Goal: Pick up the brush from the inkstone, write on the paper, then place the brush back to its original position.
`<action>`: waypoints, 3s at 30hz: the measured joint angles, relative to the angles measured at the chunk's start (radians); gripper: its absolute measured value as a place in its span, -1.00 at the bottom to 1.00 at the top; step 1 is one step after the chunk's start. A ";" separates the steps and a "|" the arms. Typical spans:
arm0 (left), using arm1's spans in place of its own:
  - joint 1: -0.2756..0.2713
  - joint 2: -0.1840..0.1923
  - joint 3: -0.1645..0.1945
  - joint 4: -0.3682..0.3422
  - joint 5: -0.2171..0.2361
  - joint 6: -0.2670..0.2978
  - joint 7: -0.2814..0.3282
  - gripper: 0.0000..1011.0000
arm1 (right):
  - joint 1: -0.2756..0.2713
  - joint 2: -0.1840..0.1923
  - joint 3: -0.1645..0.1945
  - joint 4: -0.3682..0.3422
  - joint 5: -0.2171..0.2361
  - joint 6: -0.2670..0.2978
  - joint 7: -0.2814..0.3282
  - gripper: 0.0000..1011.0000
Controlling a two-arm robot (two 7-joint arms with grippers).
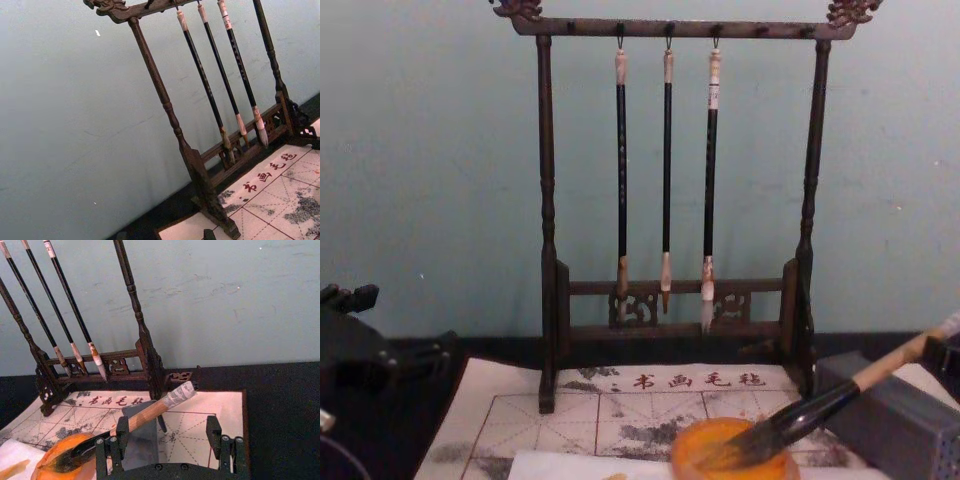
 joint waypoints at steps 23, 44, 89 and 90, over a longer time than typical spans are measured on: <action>0.000 0.000 0.000 0.000 0.000 0.000 0.000 0.98 | 0.000 0.000 0.000 0.000 0.000 0.000 0.000 0.98; 0.000 0.000 0.000 0.000 0.000 0.000 0.000 0.98 | 0.000 0.000 0.000 0.000 0.000 0.000 0.000 0.98; 0.000 0.000 0.000 0.000 0.000 0.000 0.000 0.98 | 0.000 0.000 0.000 0.000 0.000 0.000 0.000 0.98; 0.000 0.000 0.000 0.000 0.000 0.000 0.000 0.98 | 0.000 0.000 0.000 0.000 0.000 0.000 0.000 0.98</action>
